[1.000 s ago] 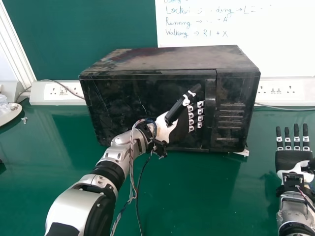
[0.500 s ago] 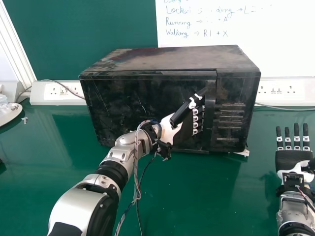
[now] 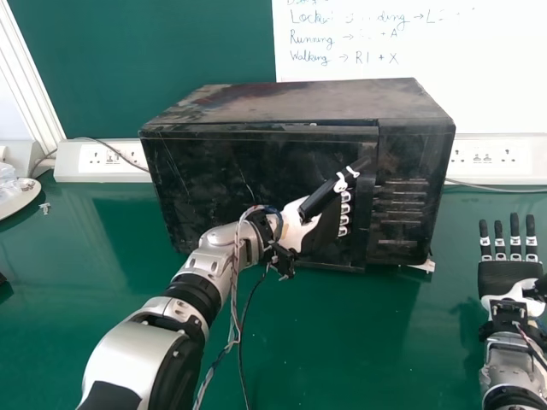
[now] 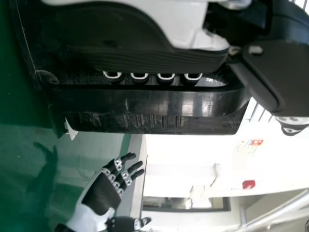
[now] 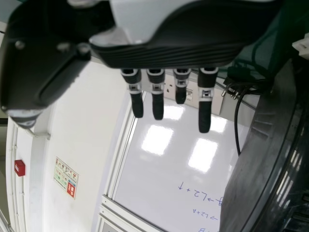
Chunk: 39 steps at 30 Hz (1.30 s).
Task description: Open the door of oven
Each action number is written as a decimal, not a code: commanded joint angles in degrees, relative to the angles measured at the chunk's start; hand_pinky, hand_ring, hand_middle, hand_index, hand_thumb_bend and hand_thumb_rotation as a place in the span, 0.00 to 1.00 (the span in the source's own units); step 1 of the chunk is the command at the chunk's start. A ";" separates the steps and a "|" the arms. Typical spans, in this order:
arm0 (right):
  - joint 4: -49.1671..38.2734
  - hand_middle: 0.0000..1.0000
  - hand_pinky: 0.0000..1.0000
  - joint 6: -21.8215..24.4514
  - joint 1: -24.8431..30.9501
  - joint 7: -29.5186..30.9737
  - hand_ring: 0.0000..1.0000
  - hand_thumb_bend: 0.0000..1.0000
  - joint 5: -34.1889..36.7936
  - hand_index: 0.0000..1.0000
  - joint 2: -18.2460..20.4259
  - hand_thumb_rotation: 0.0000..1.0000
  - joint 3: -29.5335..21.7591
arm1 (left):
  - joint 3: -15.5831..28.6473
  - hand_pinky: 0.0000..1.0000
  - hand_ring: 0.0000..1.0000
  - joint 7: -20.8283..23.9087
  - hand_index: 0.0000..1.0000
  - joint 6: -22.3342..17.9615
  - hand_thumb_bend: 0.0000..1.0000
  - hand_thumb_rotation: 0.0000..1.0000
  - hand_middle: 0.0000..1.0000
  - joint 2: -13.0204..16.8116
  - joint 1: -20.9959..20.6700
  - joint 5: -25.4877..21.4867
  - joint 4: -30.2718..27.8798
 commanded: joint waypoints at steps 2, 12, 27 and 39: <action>-0.77 1.00 1.00 -0.48 -0.80 -0.25 1.00 1.00 0.00 0.99 0.74 0.93 0.13 | -2.24 0.64 0.82 -3.78 0.92 -2.12 1.00 0.92 0.88 -0.68 -1.56 1.66 0.73; -0.74 1.00 1.00 -0.31 -0.78 0.15 1.00 1.00 0.16 0.99 0.78 0.93 0.08 | -1.30 0.61 0.80 -6.04 0.92 -1.47 0.98 0.89 0.86 -0.93 -1.86 -0.11 1.32; -0.92 1.00 1.00 0.04 -0.75 -0.06 1.00 1.00 0.06 0.99 0.81 0.93 0.22 | 1.20 0.64 0.77 -10.82 0.92 -1.27 1.00 0.92 0.83 -1.54 -1.22 -2.34 1.47; -0.84 1.00 1.00 0.44 -0.67 -0.02 1.00 1.00 0.02 0.99 0.57 0.92 0.26 | 2.43 0.66 0.79 -16.66 0.92 -2.43 1.00 0.93 0.84 -1.58 -0.97 -2.59 1.28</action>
